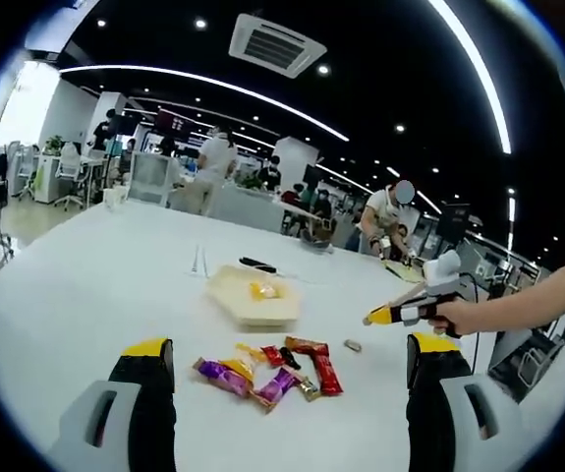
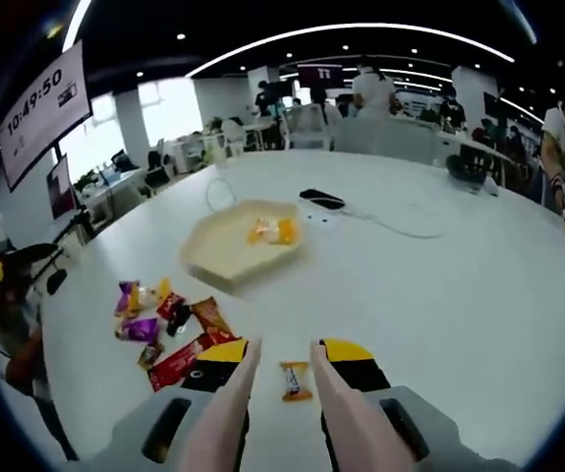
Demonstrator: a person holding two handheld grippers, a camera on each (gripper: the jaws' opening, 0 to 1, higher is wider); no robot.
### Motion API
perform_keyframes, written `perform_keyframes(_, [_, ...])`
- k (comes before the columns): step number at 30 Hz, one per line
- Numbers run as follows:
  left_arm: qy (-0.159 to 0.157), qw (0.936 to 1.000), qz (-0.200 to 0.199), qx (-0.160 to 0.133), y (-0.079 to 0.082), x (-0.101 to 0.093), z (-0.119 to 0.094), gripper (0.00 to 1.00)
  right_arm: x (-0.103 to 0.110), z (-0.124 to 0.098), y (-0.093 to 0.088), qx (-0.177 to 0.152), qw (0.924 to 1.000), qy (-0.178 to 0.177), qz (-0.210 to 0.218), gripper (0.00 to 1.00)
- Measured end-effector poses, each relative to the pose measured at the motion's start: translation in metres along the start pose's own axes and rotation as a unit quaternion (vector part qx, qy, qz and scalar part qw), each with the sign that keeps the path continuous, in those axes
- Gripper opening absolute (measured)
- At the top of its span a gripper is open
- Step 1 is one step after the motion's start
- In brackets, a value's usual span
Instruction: Place the target food into the container with the food tongs after gripping and lifting it, then release it inside without dropping or visibly crushing the food.
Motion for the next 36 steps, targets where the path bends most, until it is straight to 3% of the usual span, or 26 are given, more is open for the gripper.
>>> perform_keyframes(5, [-0.004, 0.9998, -0.003, 0.017, -0.005, -0.002, 0.003, 0.99, -0.003, 0.001, -0.010, 0.018, 0.9998, 0.001, 0.000, 0.27])
perform_keyframes(9, [-0.002, 1.0000, -0.001, 0.000, 0.002, -0.005, 0.000, 0.99, 0.001, 0.007, -0.017, 0.027, 0.9995, 0.009, -0.012, 0.26])
perform_keyframes(17, [0.001, 1.0000, -0.001, 0.008, 0.000, -0.008, -0.002, 0.99, -0.003, 0.019, -0.027, 0.037, 0.9990, 0.012, -0.022, 0.26])
perform_keyframes(21, [0.008, 0.9999, 0.001, -0.008, 0.006, -0.008, -0.009, 0.99, -0.001, 0.022, -0.029, 0.045, 0.9980, 0.020, -0.039, 0.26])
perform_keyframes(25, [0.017, 0.9998, -0.005, 0.002, -0.005, -0.005, -0.010, 0.99, 0.001, 0.028, -0.034, 0.050, 0.9975, 0.024, -0.044, 0.26])
perform_keyframes(27, [0.021, 0.9995, 0.006, 0.023, -0.011, -0.006, -0.012, 0.99, 0.003, 0.026, -0.032, 0.054, 0.9974, 0.020, -0.043, 0.25])
perform_keyframes(32, [0.019, 0.9997, 0.001, 0.015, -0.013, -0.011, -0.013, 0.99, 0.004, 0.038, -0.039, 0.070, 0.9963, 0.016, -0.048, 0.25])
perform_keyframes(36, [0.015, 0.9997, -0.010, 0.019, -0.019, -0.010, -0.007, 0.99, 0.004, 0.043, -0.032, 0.069, 0.9968, 0.006, -0.042, 0.25])
Point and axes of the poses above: the point that each gripper's makers call its tool centre point, and the gripper's own axes: z roughly forward along the fingers, x roughly to its left, y roughly out of its top, the point moved 1 cm from there along -z, roughly backward along the fingers
